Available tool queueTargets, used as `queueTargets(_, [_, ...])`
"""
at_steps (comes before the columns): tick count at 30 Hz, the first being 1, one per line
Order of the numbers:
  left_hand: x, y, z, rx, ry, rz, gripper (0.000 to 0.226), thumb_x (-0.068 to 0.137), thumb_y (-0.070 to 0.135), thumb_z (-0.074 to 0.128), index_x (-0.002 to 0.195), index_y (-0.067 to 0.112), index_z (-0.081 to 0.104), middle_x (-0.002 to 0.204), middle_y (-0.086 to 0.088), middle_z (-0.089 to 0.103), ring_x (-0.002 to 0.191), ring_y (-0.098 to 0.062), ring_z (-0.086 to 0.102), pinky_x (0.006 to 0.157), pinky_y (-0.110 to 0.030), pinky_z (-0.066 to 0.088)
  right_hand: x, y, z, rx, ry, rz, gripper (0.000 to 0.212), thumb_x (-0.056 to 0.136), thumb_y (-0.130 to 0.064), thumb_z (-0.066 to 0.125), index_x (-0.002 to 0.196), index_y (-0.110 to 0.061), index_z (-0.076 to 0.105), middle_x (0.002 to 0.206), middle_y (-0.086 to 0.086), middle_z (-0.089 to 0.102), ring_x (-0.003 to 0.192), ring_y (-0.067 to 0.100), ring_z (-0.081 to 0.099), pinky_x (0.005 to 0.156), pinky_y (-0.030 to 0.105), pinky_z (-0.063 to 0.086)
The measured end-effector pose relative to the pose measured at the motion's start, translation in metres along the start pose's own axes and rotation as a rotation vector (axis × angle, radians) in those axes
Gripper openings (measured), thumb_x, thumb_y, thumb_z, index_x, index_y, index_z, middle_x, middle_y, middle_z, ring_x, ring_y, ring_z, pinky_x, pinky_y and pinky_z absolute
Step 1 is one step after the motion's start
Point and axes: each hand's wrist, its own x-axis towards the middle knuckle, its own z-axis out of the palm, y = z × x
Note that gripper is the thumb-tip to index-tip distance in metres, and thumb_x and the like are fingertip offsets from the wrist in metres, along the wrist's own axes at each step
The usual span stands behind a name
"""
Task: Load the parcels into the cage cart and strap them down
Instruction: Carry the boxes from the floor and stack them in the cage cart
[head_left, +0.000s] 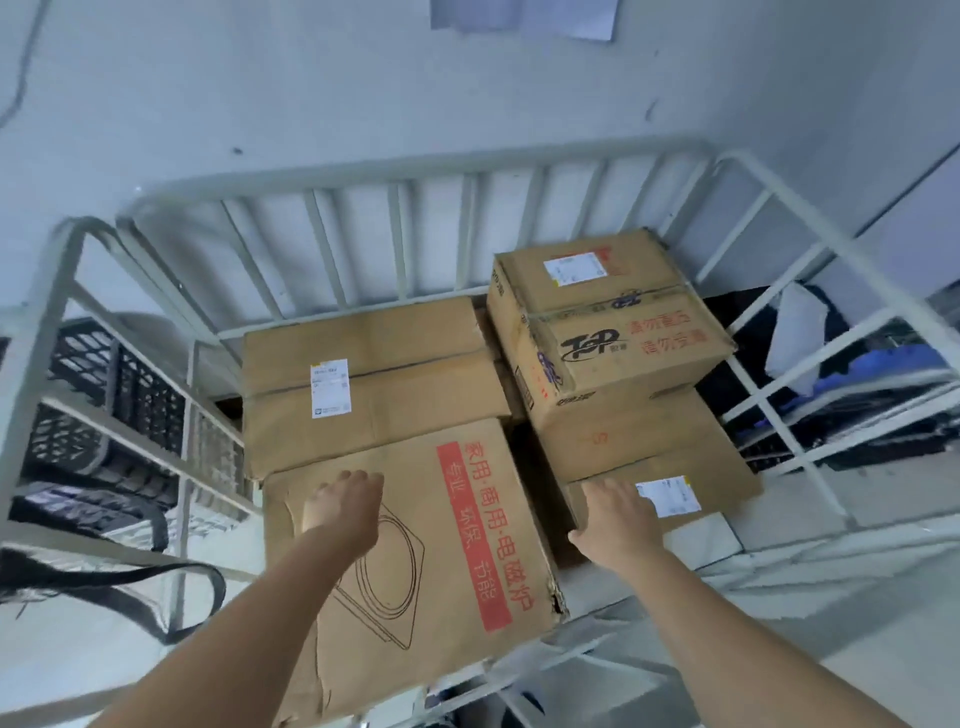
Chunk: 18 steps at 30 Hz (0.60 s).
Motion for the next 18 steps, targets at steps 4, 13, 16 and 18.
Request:
queueTargets(4, [-0.017,0.044,-0.056,0.071,0.118,0.134,0.038,0.084,0.005,0.055,0.117,0.024,0.051,0.115,0.004,0.056,0.110,-0.021,0.056,0.079,-0.029,0.042,-0.043,0.040,-0.032,0.051,0.093,0.079,0.052,0.087,-0.047,0.062,0.129,-0.019,0.050,0.129,0.003,0.052,0.121,0.023,0.047,0.095,0.035,0.044])
queueTargets(13, [-0.101,0.187,-0.134,0.135,0.324,0.492,0.035,0.084,0.013,0.062,0.115,0.026,0.054,0.106,0.004,0.058,0.101,-0.018,0.056,0.081,-0.033,0.053,-0.191,0.164,-0.074,0.111,0.298,0.362,0.042,0.087,-0.045,0.060,0.118,-0.018,0.051,0.122,0.005,0.054,0.117,0.025,0.049,0.092,0.035,0.042])
queueTargets(16, [-0.147,0.239,-0.145,0.184,0.403,0.620,0.031,0.086,0.010,0.060,0.114,0.021,0.054,0.102,0.003,0.057,0.094,-0.016,0.054,0.076,-0.029,0.049,-0.256,0.205,-0.073,0.093,0.348,0.462,0.046,0.089,-0.046,0.058,0.124,-0.017,0.049,0.125,0.007,0.053,0.119,0.026,0.048,0.093,0.037,0.043])
queueTargets(18, [-0.177,0.272,-0.147,0.209,0.438,0.696,0.035,0.086,0.011,0.060,0.119,0.020,0.054,0.101,0.004,0.057,0.094,-0.016,0.053,0.075,-0.028,0.045,-0.302,0.230,-0.067,0.093,0.370,0.527,0.050,0.089,-0.047,0.059,0.128,-0.018,0.049,0.127,0.007,0.053,0.120,0.026,0.047,0.094,0.037,0.042])
